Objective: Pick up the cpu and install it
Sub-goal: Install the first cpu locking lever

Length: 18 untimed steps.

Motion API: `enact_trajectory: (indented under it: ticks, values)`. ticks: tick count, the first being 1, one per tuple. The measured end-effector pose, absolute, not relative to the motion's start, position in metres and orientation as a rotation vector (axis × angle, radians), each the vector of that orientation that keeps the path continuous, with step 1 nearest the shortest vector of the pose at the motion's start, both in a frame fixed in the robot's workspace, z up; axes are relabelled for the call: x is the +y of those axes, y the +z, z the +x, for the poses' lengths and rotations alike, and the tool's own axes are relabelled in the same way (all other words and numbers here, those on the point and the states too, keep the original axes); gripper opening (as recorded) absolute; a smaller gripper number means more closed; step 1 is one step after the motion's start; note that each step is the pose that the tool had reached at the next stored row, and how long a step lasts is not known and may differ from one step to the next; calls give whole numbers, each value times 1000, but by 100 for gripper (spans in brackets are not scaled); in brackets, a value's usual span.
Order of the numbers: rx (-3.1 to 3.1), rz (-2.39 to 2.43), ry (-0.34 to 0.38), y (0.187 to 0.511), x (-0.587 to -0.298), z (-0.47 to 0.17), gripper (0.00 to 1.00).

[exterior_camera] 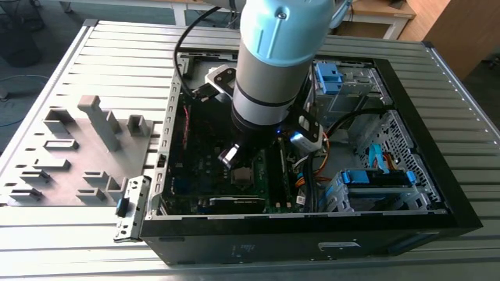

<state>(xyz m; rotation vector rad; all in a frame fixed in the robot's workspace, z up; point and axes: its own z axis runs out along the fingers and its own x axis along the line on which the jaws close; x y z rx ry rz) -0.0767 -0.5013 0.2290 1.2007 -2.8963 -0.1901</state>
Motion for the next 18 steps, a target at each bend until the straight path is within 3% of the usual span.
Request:
enact_trajectory:
  ticks: [18]
  values:
    - [-2896,1201,-191,252,-501,-77,11]
